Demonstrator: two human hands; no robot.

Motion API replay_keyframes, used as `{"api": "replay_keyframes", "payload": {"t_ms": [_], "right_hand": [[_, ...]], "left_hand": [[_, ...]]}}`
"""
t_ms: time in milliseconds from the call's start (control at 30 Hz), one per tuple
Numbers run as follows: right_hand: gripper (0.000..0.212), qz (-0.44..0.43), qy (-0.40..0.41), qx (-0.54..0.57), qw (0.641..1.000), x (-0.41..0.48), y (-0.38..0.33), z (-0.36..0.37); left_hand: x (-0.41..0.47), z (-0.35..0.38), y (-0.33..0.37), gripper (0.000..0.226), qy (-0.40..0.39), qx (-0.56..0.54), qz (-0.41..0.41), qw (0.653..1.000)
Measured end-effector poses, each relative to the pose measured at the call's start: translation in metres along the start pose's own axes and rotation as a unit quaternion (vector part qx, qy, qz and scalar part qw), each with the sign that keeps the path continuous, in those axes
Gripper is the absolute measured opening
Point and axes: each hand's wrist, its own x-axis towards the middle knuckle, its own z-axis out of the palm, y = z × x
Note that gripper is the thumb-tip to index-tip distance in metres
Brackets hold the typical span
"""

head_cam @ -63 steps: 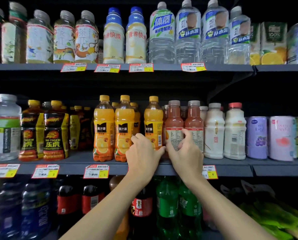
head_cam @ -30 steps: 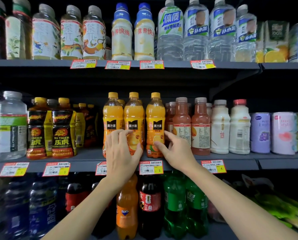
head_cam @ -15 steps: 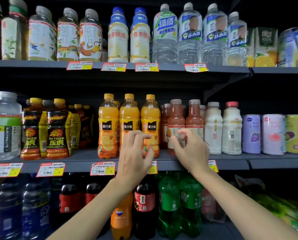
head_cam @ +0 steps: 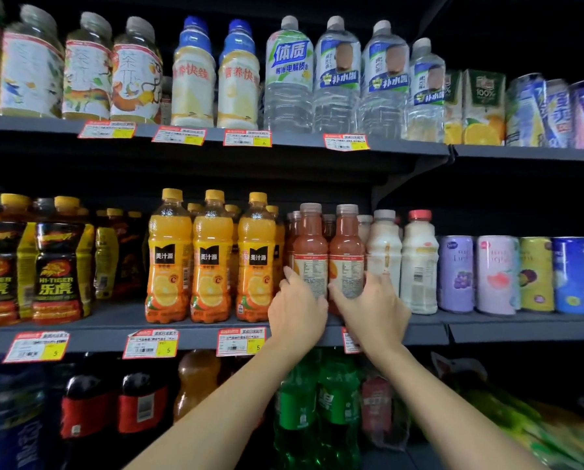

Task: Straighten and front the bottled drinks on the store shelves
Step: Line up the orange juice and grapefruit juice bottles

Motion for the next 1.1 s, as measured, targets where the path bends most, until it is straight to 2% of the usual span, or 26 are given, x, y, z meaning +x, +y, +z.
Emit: {"api": "replay_keyframes", "payload": {"t_ms": [100, 300, 400, 533, 733, 867, 967, 1100], "right_hand": [[0.064, 0.003, -0.018, 0.001, 1.0, 0.002, 0.0, -0.001], [0.052, -0.002, -0.028, 0.123, 0.992, 0.001, 0.006, -0.005], [0.052, -0.034, -0.064, 0.154, 0.985, 0.007, 0.016, -0.01], [0.045, -0.068, -0.096, 0.19, 0.975, 0.014, 0.027, -0.016], [0.063, -0.061, -0.109, 0.186, 0.975, 0.012, 0.026, -0.013], [0.048, -0.062, -0.11, 0.208, 0.97, 0.012, 0.03, -0.011], [0.044, -0.061, -0.123, 0.228, 0.964, 0.014, 0.032, -0.013], [0.048, -0.062, -0.145, 0.239, 0.958, 0.016, 0.033, -0.015]], "left_hand": [[-0.002, 0.006, 0.002, 0.073, 0.016, 0.03, 0.014, 0.999], [-0.013, 0.002, 0.01, 0.055, 0.058, 0.029, -0.002, 0.998], [-0.014, -0.002, 0.009, 0.058, 0.066, 0.041, -0.016, 0.997], [-0.018, 0.001, 0.001, 0.054, 0.088, 0.06, 0.018, 0.994], [-0.018, 0.006, 0.003, 0.062, 0.093, -0.004, -0.004, 0.996], [-0.018, 0.005, 0.002, 0.068, 0.093, 0.047, -0.003, 0.995], [-0.018, 0.004, 0.001, 0.062, 0.084, 0.097, 0.02, 0.992], [-0.018, 0.002, -0.004, 0.044, 0.06, 0.049, 0.04, 0.996]]}}
